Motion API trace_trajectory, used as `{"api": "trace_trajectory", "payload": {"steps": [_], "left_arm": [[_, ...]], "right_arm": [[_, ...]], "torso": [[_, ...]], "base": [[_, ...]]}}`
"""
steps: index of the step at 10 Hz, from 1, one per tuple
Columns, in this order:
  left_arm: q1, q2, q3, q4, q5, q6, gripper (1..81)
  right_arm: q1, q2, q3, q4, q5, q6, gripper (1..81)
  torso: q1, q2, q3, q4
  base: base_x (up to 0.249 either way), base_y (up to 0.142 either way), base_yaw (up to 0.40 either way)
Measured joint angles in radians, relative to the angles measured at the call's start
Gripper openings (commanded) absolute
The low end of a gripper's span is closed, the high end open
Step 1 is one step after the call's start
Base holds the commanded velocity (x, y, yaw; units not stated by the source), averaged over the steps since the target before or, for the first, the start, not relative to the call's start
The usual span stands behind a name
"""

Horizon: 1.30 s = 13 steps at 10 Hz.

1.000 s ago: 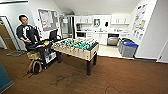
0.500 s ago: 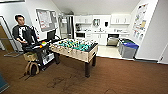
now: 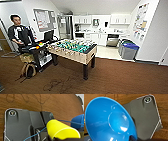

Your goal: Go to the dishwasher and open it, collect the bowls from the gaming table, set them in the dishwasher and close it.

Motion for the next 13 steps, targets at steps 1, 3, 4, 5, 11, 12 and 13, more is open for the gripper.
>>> {"api": "trace_trajectory", "payload": {"steps": [1,3,4,5,11,12,13], "left_arm": [[0.000,0.002,0.001,0.000,0.000,0.000,1.0],[0.001,-0.008,-0.002,0.000,0.003,0.000,1.0],[0.001,0.004,0.000,0.000,0.000,0.000,1.0],[-0.005,0.007,0.006,0.000,-0.007,0.000,1.0],[-0.001,-0.001,0.001,0.000,0.000,0.000,1.0],[-0.002,0.000,0.001,0.000,0.000,0.000,1.0],[-0.001,0.001,0.001,0.000,0.000,0.000,1.0]], "right_arm": [[0.003,-0.002,0.000,0.000,0.003,0.000,1.0],[0.000,0.001,0.000,0.002,0.005,0.004,1.0],[0.005,-0.005,0.000,-0.001,0.005,-0.002,1.0],[0.009,0.003,0.000,0.001,0.009,0.000,1.0],[0.007,0.003,0.000,0.002,0.017,0.003,1.0],[0.009,0.002,0.000,0.002,0.017,0.003,1.0],[0.008,0.002,0.000,0.002,0.017,0.003,1.0]], "torso": [[0.000,0.000,0.000,0.000],[0.000,0.000,0.000,0.000],[0.000,0.000,0.000,0.000],[0.000,0.001,0.000,0.000],[0.000,0.001,0.000,0.000],[0.000,0.001,0.000,0.000],[0.000,0.001,0.000,0.000]], "base": [[0.157,-0.153,0.000],[0.156,-0.153,0.000],[0.156,-0.153,0.000],[0.155,-0.153,0.000],[0.154,-0.153,0.000],[0.152,-0.154,0.000],[0.152,-0.154,0.000]]}}
